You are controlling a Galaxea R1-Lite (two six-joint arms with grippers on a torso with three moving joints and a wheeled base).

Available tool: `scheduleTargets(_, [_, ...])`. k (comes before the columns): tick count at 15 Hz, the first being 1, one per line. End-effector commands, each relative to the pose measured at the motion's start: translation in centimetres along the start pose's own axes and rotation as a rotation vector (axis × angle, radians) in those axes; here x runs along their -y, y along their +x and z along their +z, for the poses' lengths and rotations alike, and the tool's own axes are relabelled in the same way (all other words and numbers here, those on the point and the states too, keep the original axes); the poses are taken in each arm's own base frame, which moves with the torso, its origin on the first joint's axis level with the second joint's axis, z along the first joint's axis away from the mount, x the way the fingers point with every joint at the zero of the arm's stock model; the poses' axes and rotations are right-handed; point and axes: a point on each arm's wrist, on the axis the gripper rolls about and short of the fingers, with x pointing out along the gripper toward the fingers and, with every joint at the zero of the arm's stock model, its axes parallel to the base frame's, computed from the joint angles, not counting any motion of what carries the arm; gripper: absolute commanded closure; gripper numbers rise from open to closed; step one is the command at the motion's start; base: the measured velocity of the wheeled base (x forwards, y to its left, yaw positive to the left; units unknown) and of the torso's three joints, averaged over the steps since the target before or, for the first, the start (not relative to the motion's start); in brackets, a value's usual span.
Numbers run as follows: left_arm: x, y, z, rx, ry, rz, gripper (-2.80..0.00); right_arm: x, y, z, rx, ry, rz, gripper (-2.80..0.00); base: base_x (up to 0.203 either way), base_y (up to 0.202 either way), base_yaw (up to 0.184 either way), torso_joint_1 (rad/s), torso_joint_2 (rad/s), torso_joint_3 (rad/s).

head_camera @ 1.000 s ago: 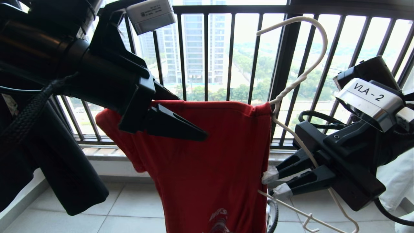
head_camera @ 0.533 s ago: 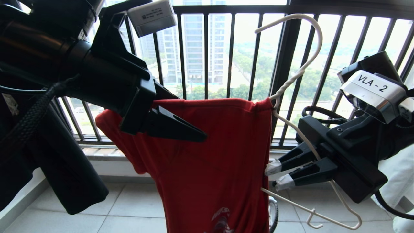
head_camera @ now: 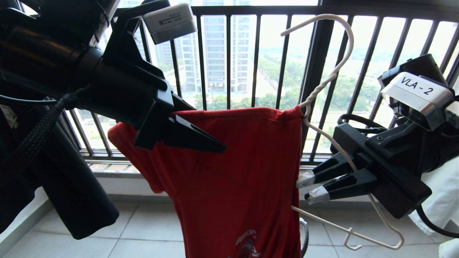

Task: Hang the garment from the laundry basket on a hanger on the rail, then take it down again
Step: Hang the clothes on the clothes rack

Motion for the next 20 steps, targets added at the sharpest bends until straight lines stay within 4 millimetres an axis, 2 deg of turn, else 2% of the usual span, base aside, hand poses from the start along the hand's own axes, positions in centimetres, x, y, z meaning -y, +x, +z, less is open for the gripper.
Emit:
scheduleTargets(1, [-0.07, 0.17, -0.07, -0.006, -0.002, -0.006, 0.0, -0.03, -0.04, 0.07, 0.006, -0.006, 0.004, 0.0, 0.0, 0.0, 0.0, 0.0, 0.0, 0.0])
scheduleTargets(13, [-0.05, 0.08, -0.1, -0.002, 0.0, -0.002, 0.0, 0.25, -0.28, 0.01, 0.005, -0.005, -0.007, 0.0, 0.0, 0.0, 0.0, 0.0, 0.0, 0.0])
scheduleTargets(14, [-0.02, 0.08, -0.04, 0.0, 0.002, -0.003, 0.0, 0.25, -0.28, -0.02, 0.004, -0.006, -0.008, -2.8, 0.0, 0.0, 0.0, 0.0, 0.0, 0.0])
scheduleTargets(20, [-0.09, 0.03, 0.13, 0.011, 0.01, 0.003, 0.0, 0.45, -0.36, 0.11, 0.005, -0.001, -0.012, -2.8, 0.0, 0.0, 0.0, 0.0, 0.0, 0.0])
